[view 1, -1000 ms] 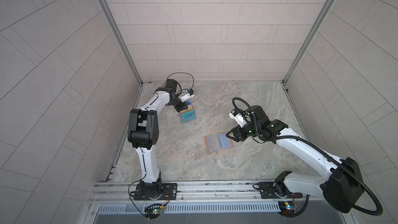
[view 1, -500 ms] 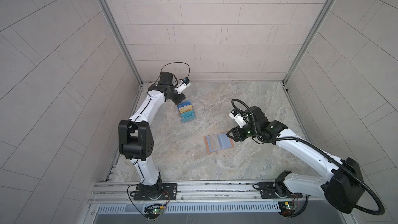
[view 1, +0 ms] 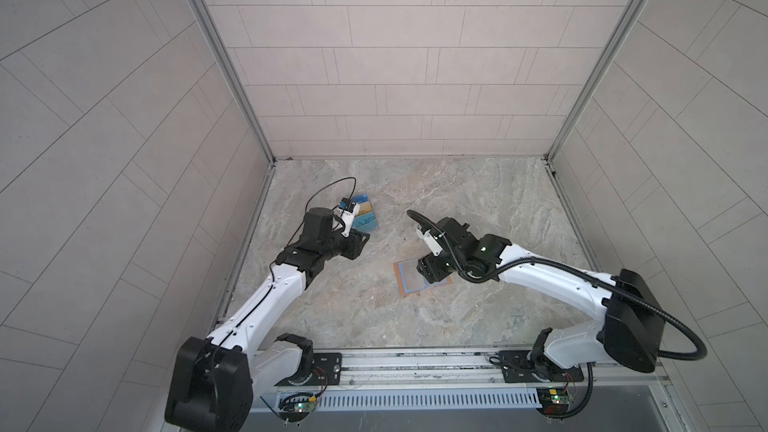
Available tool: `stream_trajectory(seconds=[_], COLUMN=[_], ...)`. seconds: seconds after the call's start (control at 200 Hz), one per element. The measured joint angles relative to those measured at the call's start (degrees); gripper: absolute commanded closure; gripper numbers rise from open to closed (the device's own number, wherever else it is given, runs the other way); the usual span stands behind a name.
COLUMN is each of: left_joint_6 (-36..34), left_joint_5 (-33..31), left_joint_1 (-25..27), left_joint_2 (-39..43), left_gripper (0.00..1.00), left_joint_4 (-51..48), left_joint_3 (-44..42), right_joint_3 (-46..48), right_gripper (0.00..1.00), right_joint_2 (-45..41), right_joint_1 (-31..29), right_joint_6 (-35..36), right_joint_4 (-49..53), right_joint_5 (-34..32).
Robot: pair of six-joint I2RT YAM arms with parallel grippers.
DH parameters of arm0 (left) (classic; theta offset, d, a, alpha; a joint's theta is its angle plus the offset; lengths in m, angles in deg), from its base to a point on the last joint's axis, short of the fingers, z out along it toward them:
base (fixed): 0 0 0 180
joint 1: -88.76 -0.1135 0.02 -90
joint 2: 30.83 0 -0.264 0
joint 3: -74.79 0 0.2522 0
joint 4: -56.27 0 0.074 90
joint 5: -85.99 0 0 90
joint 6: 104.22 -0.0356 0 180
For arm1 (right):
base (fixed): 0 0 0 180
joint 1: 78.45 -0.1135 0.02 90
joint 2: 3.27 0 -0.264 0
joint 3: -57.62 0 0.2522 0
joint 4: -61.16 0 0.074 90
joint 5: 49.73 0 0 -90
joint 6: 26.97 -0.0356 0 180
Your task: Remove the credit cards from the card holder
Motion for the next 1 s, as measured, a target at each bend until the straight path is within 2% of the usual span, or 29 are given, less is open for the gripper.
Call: stream_trajectory(seconds=[0.23,0.396,0.666,1.001], left_joint_6=[7.56,9.97,12.74,15.3], left_joint_5=[1.46,4.26,5.97,7.23], left_joint_1=[4.52,6.62,10.91,11.67], left_joint_2=[1.9,-2.36,-13.6,-23.02], left_gripper=[0.74,0.86,0.93,0.95], left_joint_4=[6.45,12.33,23.82,33.35], left_joint_3=[-9.18,-10.86,-12.41,-11.39], right_joint_3=[-3.34,-6.08,-7.28,-7.06], right_gripper=[0.27,0.27,0.29,0.33], right_joint_2=[7.45,11.52,15.93,18.23], right_joint_1=[-3.21,-5.75,-9.46,-9.57], right_joint_6=[-3.85,-5.64,-8.35,-9.77], right_joint_4=[-1.01,-1.42,-1.46,-2.43], right_joint_5=[-3.87,-6.36,-12.24,-15.85])
